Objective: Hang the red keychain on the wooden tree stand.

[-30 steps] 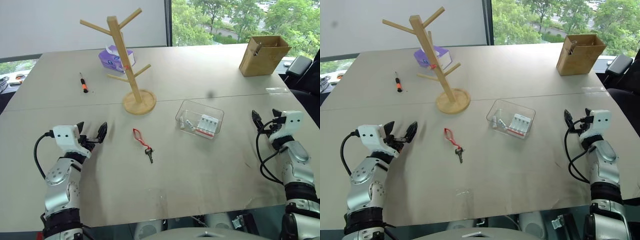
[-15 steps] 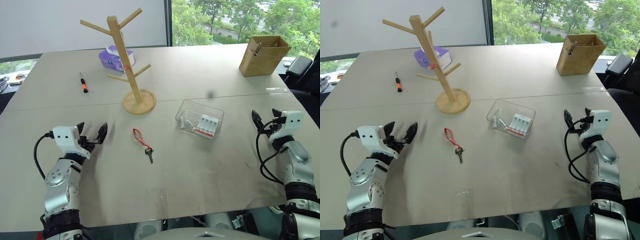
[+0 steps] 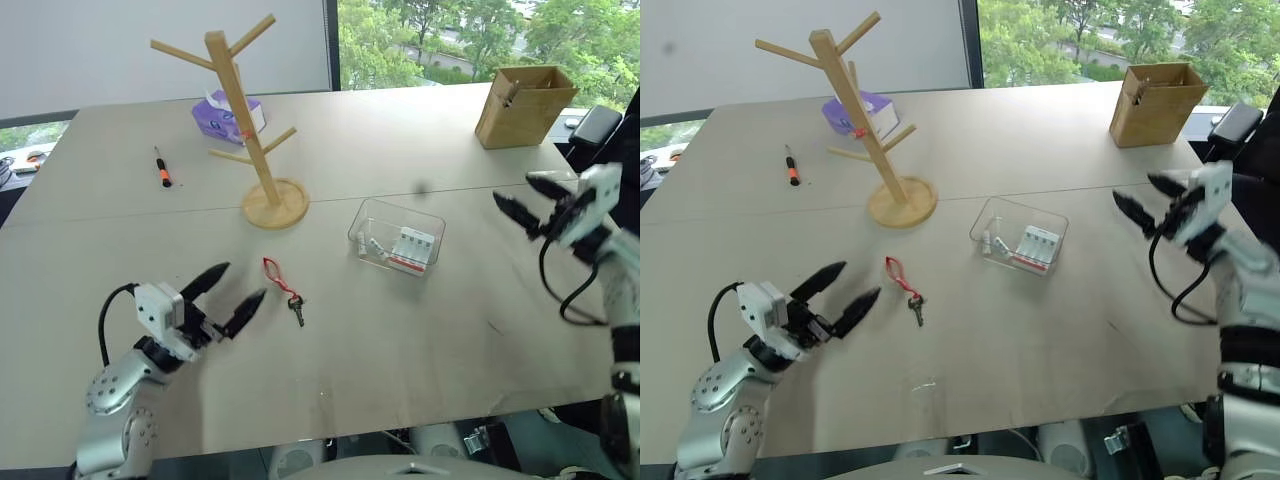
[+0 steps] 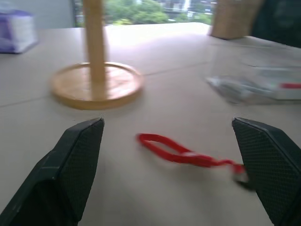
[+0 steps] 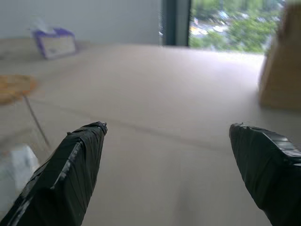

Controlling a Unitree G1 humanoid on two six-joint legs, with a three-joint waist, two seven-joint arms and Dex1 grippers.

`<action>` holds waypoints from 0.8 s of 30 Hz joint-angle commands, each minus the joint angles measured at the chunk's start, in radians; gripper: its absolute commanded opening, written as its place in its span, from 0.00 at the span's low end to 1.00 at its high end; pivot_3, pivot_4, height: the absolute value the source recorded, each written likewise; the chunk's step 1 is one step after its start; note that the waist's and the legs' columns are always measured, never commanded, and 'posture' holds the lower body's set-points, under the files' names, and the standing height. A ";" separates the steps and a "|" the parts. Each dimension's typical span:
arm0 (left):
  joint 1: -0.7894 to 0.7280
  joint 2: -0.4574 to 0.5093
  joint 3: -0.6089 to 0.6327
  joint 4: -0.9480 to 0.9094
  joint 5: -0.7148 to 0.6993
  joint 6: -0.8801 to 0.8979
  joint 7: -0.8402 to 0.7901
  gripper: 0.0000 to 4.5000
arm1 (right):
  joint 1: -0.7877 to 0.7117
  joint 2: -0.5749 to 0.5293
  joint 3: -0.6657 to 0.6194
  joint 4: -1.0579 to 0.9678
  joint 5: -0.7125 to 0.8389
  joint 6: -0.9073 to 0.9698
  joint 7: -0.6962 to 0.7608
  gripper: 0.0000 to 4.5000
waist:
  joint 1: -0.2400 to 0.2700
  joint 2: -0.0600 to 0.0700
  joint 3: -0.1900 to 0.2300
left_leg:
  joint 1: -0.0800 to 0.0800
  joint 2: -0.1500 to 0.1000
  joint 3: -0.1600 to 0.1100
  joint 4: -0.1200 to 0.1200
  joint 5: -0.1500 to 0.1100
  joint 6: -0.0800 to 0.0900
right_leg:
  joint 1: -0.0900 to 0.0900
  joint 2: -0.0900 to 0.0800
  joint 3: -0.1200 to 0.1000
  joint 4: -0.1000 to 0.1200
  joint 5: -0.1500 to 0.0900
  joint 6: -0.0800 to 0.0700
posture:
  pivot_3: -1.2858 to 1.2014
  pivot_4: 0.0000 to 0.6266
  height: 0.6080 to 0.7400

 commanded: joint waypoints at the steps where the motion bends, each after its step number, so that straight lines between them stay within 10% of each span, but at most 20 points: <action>1: 0.053 0.042 -0.028 -0.078 -0.007 -0.050 -0.109 1.00 | -0.098 -0.062 0.070 -0.032 0.021 0.121 0.139 0.99 | 0.002 0.001 0.000 | 0.000 0.000 0.000 0.000 0.000 0.000 | 0.000 0.001 0.000 -0.001 0.000 0.000 | 0.52 0.24 1.00; 11: 0.121 0.015 -0.120 -0.119 0.056 -0.176 -0.156 1.00 | -0.293 -0.080 0.319 0.083 -0.111 0.288 0.326 0.99 | 0.009 0.000 0.001 | -0.016 -0.003 0.000 0.002 -0.001 0.002 | -0.012 -0.004 -0.002 -0.002 0.004 0.000 | 0.52 0.24 1.00; 24: 0.154 0.004 -0.170 -0.071 0.107 -0.292 -0.147 1.00 | -0.475 0.100 0.465 0.461 -0.383 0.072 0.302 0.99 | 0.003 0.001 0.002 | -0.016 -0.002 0.000 0.003 -0.001 0.002 | -0.014 -0.001 -0.002 0.001 0.004 0.001 | 0.52 0.24 1.00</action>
